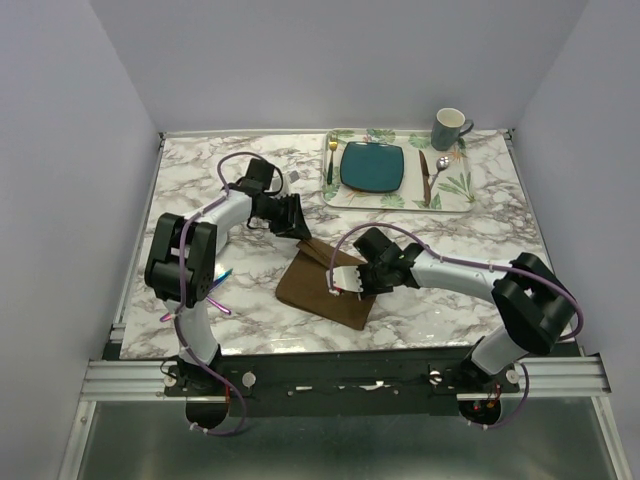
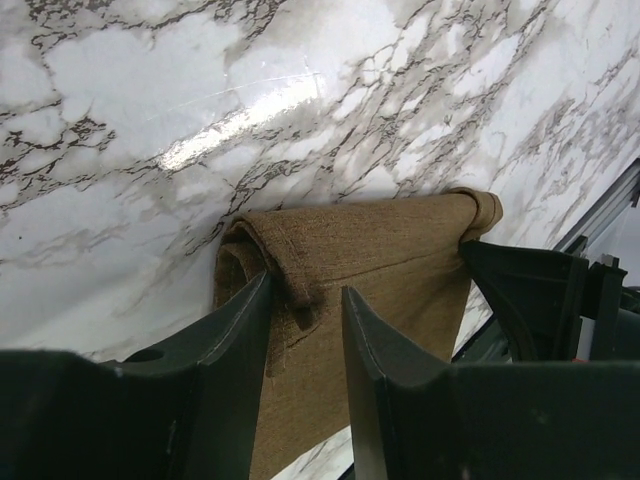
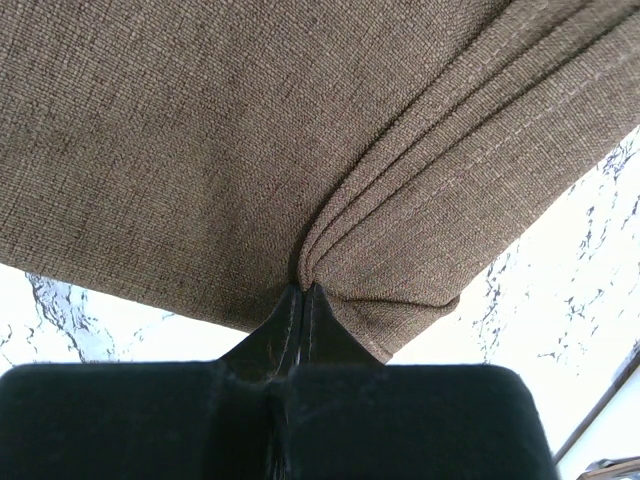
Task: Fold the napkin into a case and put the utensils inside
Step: Fold the lower triangle-folded napkin at the center of the board.
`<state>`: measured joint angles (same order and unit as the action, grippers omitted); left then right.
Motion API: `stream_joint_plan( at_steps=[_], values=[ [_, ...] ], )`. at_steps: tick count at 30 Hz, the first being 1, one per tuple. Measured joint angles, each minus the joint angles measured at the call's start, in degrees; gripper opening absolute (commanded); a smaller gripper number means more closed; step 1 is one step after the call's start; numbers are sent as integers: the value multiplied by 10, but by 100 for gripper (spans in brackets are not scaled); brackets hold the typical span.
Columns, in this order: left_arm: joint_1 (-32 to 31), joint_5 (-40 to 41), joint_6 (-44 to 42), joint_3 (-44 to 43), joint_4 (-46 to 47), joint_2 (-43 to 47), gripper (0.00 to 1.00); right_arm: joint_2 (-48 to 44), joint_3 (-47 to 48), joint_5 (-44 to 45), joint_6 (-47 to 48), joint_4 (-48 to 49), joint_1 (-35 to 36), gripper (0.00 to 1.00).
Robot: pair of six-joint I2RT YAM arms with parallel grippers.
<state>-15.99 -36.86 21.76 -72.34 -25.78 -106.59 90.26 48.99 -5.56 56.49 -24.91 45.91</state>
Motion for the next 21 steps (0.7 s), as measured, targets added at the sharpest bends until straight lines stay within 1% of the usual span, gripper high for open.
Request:
stream_joint_plan(
  at_steps=[1,3,4,5,6,7,11,14,21],
  values=[
    [0,0,2,0,0,-3,34,-1,-1,0,1,1,0,1],
    [0,0,5,0,0,-10,29,-3,-3,1,2,3,0,1],
    [-1,0,6,0,0,-14,18,-4,-4,2,4,3,0,1],
    [-1,0,6,0,0,-16,10,-4,-5,2,5,4,0,1],
    [-1,0,6,0,0,-16,3,-5,-5,2,5,4,0,1],
    [-2,0,6,0,0,-16,0,-6,-6,2,6,4,0,1],
    [-2,0,-3,0,-7,-16,0,-10,-5,2,5,-5,0,1],
    [-4,-1,-18,4,-23,-9,0,-23,0,0,-2,-31,0,1],
    [-4,-5,-42,57,-53,44,0,-53,23,-31,-35,-97,0,1]
  ],
)
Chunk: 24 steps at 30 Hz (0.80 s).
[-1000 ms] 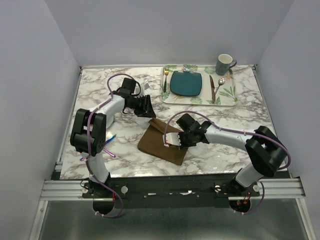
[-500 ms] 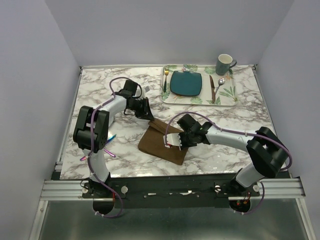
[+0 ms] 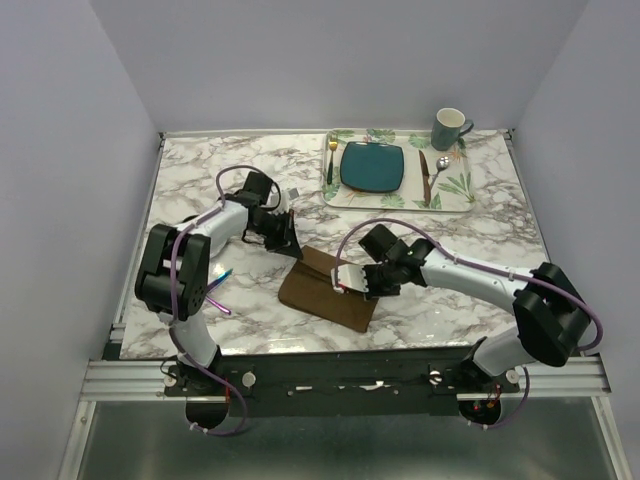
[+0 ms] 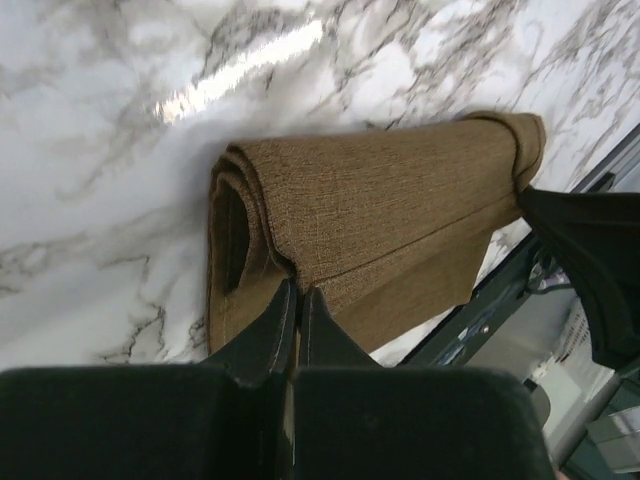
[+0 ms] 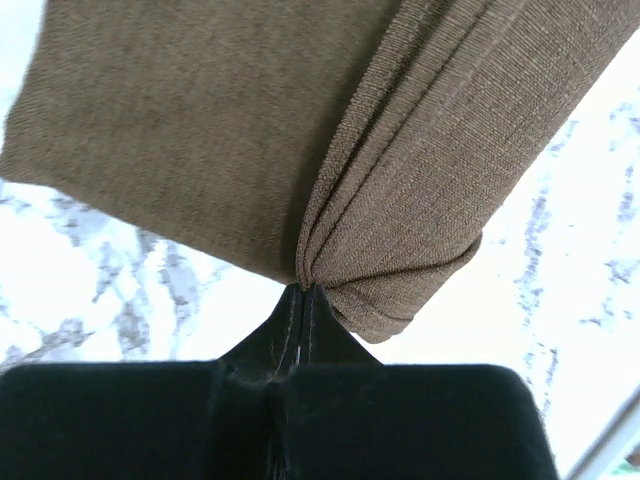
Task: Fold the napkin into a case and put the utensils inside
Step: Fold the lower triangle-folded napkin at the center of the board.
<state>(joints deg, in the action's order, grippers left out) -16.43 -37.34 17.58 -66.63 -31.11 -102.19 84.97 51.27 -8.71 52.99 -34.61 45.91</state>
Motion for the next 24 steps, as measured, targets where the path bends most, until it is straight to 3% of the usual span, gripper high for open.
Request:
stream_joint_plan(
  at_steps=[7,14,24],
  values=[
    [-10,-2,-2,57,2,4,0,16,-17,-18,-27,-3,0,1],
    [-10,-2,-4,33,6,-51,0,64,5,-11,-61,12,0,1],
    [4,-2,2,55,36,-22,0,66,10,3,-69,34,-24,1]
  ],
)
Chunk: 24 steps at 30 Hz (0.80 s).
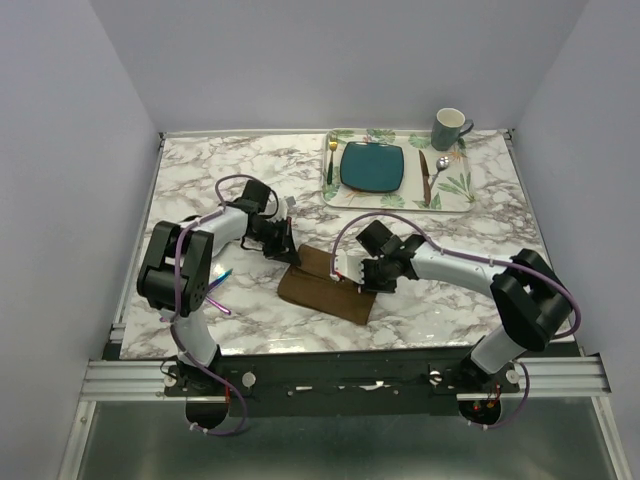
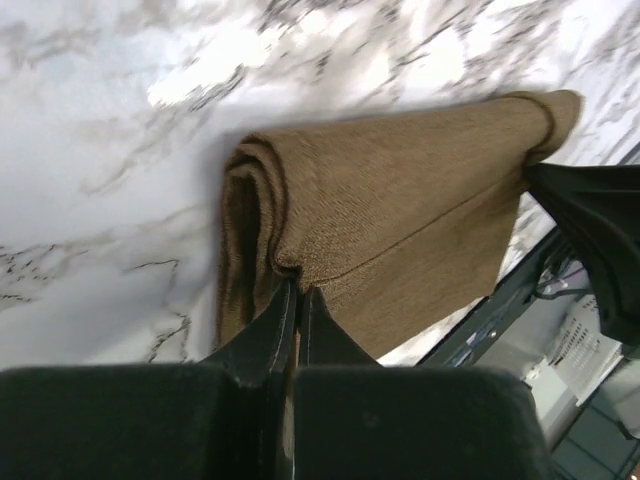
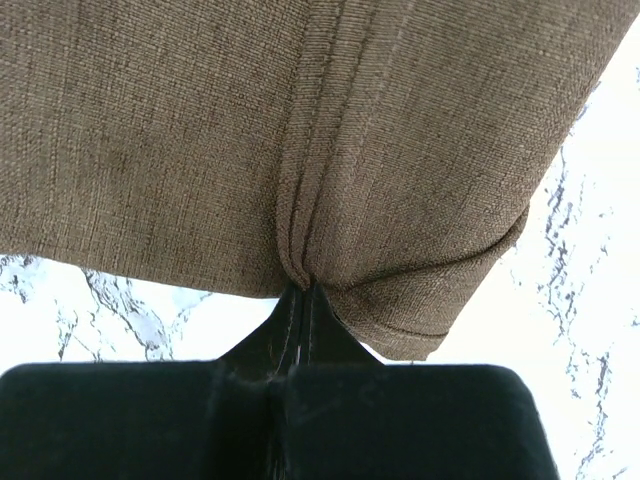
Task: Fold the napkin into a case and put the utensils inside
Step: Fold the lower triangle-folded napkin at the center of the board.
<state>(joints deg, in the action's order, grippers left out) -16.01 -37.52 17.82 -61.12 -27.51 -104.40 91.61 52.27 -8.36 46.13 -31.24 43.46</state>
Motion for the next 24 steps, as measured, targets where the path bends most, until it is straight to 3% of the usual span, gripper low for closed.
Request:
stream_joint_plan(
  at_steps=[7,14,24],
  values=[
    [-1,-7,16,-20,24,29,0,-6,9,1,-4,-11,-4,1],
    [-1,-6,17,-64,30,1,0,19,48,2,-22,-19,-5,1],
    [-1,3,17,-65,25,-27,0,14,20,7,-16,-5,-16,1]
  ],
)
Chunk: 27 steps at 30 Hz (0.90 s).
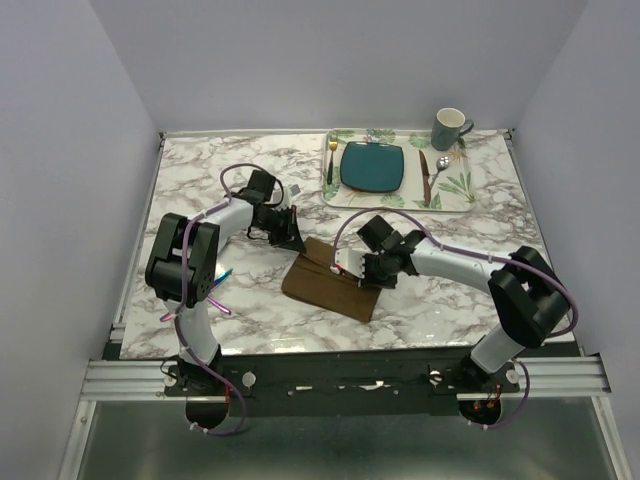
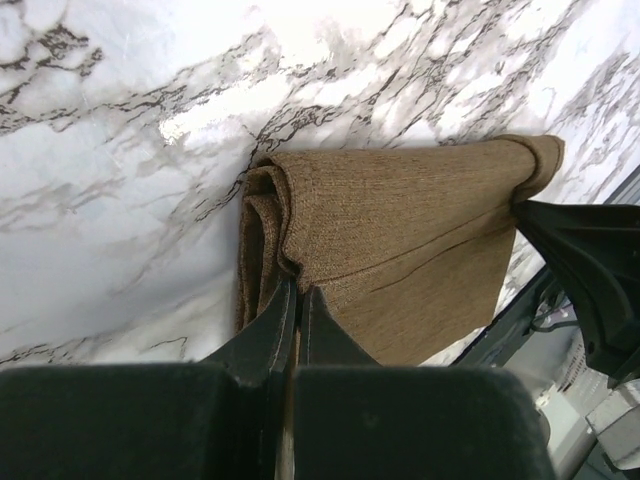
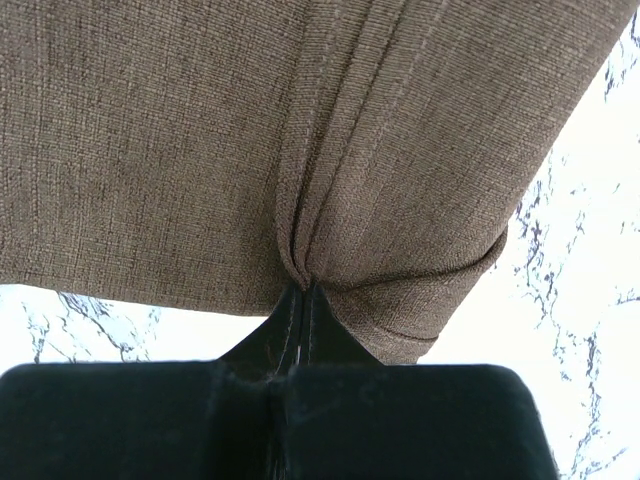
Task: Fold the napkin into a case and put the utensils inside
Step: Fold the lower triangle-folded napkin at the center of the board.
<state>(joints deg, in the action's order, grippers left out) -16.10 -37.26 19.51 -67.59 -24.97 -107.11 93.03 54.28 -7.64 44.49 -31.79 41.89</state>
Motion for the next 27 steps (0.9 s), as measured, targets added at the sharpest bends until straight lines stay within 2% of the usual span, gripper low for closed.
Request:
stream_joint_plan(
  at_steps=[15,22,27],
  values=[
    [0,11,-22,35,-3,-7,0,-5,-30,23,40,73,-1,1],
    [9,4,-25,53,-4,7,31,-17,-54,31,89,114,-1,1],
    [42,-24,-29,73,2,61,38,-32,-80,30,140,144,-1,1]
  ],
)
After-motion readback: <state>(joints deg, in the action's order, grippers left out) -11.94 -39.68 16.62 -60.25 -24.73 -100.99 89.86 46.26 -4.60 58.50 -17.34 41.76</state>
